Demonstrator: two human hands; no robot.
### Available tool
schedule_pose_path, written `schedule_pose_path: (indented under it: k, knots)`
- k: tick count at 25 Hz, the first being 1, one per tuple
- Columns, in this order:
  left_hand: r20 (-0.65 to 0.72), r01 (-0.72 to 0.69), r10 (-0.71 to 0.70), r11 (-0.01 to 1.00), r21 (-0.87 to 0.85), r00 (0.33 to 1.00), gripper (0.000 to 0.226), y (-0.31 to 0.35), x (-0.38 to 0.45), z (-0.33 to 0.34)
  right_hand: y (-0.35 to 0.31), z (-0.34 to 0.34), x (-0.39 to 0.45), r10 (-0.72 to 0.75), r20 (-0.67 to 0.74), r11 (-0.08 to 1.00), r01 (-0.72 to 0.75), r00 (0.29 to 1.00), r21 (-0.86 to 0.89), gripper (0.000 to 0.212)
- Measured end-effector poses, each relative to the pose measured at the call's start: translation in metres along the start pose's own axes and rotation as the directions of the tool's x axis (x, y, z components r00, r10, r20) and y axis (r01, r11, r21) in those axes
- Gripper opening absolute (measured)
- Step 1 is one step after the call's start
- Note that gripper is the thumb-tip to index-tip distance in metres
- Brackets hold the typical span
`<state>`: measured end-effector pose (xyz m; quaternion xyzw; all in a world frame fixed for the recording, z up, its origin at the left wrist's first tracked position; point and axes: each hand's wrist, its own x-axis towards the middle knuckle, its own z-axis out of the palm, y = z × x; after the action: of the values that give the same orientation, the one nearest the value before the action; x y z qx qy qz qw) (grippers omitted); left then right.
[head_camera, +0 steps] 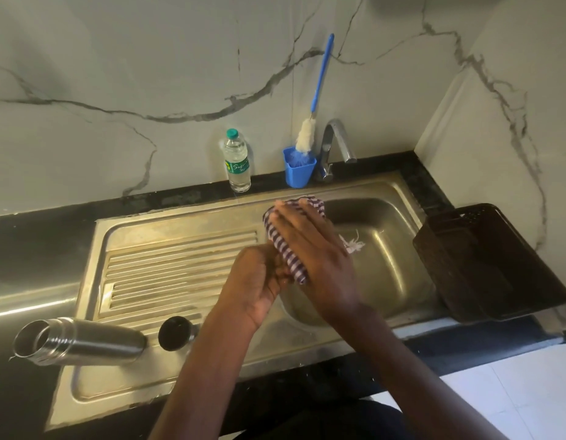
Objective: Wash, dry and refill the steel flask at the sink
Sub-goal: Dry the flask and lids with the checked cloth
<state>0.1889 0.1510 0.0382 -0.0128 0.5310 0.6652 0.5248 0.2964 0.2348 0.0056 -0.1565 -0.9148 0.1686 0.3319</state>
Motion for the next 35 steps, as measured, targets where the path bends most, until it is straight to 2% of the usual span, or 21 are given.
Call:
schedule_pose_path:
  k: [4,5,6,8,9,11,13,15,16,18,19,21,22,24,25,26,27,29,30,32,35]
  knots:
    - [0.034,0.011,-0.005,0.987,-0.161,0.999,0.019,0.011,-0.003,-0.011,0.003,0.001,-0.024,-0.014,0.076,1.000,0.013,0.997,0.014,0.075]
    - [0.014,-0.029,0.030,0.995,-0.090,0.999,0.018,0.009,-0.001,-0.014,0.002,-0.001,-0.028,-0.019,0.085,0.999,0.017,0.996,0.030,0.073]
    - [-0.013,-0.102,0.103,0.991,0.087,0.995,0.017,0.006,0.001,-0.015,-0.001,-0.004,-0.026,-0.010,0.088,0.998,0.005,0.996,0.057,0.070]
    - [0.004,-0.269,0.307,0.829,0.490,0.952,0.009,-0.002,0.004,-0.014,-0.008,-0.011,-0.010,0.075,0.103,0.989,-0.087,0.992,0.117,0.065]
    - [0.070,-0.358,0.400,0.712,0.605,0.914,0.005,-0.004,0.003,-0.013,-0.011,-0.016,0.001,0.137,0.124,0.979,-0.154,0.983,0.133,0.065]
    - [0.262,-0.551,0.542,0.484,0.680,0.799,0.013,-0.004,-0.002,-0.013,-0.010,-0.027,0.023,0.260,0.208,0.939,-0.297,0.943,0.173,0.064]
    - [0.390,-0.646,0.607,0.279,0.710,0.692,0.019,-0.002,-0.001,-0.017,-0.008,-0.044,0.046,0.382,0.394,0.813,-0.507,0.836,0.287,0.057]
    - [0.458,-0.655,0.637,0.098,0.749,0.619,0.022,-0.002,-0.001,-0.018,-0.006,-0.060,0.059,0.485,0.592,0.576,-0.744,0.644,0.338,0.049]
    - [0.474,-0.638,0.648,0.024,0.770,0.596,0.023,-0.005,-0.001,-0.017,-0.007,-0.065,0.063,0.530,0.649,0.455,-0.829,0.546,0.326,0.046]
    - [0.476,-0.601,0.678,-0.063,0.797,0.560,0.028,-0.013,-0.001,-0.014,-0.010,-0.074,0.059,0.551,0.705,0.303,-0.894,0.447,0.330,0.041]
    - [0.455,-0.579,0.703,-0.076,0.812,0.546,0.031,-0.015,-0.002,-0.013,-0.010,-0.076,0.056,0.551,0.730,0.242,-0.914,0.405,0.325,0.038]
    - [0.331,-0.512,0.770,-0.007,0.859,0.545,0.034,-0.012,0.004,-0.017,-0.013,-0.080,0.049,0.522,0.804,0.056,-0.953,0.283,0.299,0.029]
    - [0.232,-0.482,0.787,0.094,0.871,0.572,0.030,-0.008,0.011,-0.024,-0.015,-0.082,0.044,0.496,0.832,-0.052,-0.947,0.250,0.316,0.025]
    - [0.075,-0.521,0.708,0.439,0.732,0.702,0.022,0.000,0.024,-0.040,-0.016,-0.083,0.034,0.507,0.807,-0.163,-0.886,0.301,0.433,0.024]
    - [0.044,-0.536,0.628,0.624,0.569,0.777,0.021,0.001,0.026,-0.046,-0.016,-0.082,0.032,0.569,0.743,-0.132,-0.852,0.354,0.507,0.026]
    - [0.027,-0.507,0.537,0.777,0.374,0.843,0.020,-0.001,0.026,-0.047,-0.017,-0.079,0.032,0.646,0.638,-0.023,-0.825,0.419,0.565,0.025]
    - [0.037,-0.444,0.445,0.879,0.173,0.895,0.020,-0.002,0.022,-0.044,-0.019,-0.074,0.032,0.699,0.494,0.172,-0.792,0.517,0.586,0.026]
    - [0.112,-0.342,0.353,0.934,-0.106,0.929,0.029,-0.006,0.016,-0.035,-0.021,-0.061,0.035,0.610,0.149,0.628,-0.590,0.778,0.508,0.026]
    - [0.151,-0.317,0.344,0.931,-0.179,0.927,0.037,-0.007,0.015,-0.030,-0.019,-0.053,0.035,0.498,0.001,0.782,-0.449,0.867,0.432,0.027]
    - [0.199,-0.281,0.338,0.922,-0.267,0.920,0.039,-0.007,0.014,-0.023,-0.015,-0.041,0.034,0.324,-0.125,0.908,-0.271,0.938,0.319,0.027]
    - [0.140,-0.209,0.266,0.922,-0.326,0.954,0.030,-0.006,0.013,-0.024,-0.010,-0.041,0.034,0.235,0.009,0.935,-0.228,0.972,0.271,0.038]
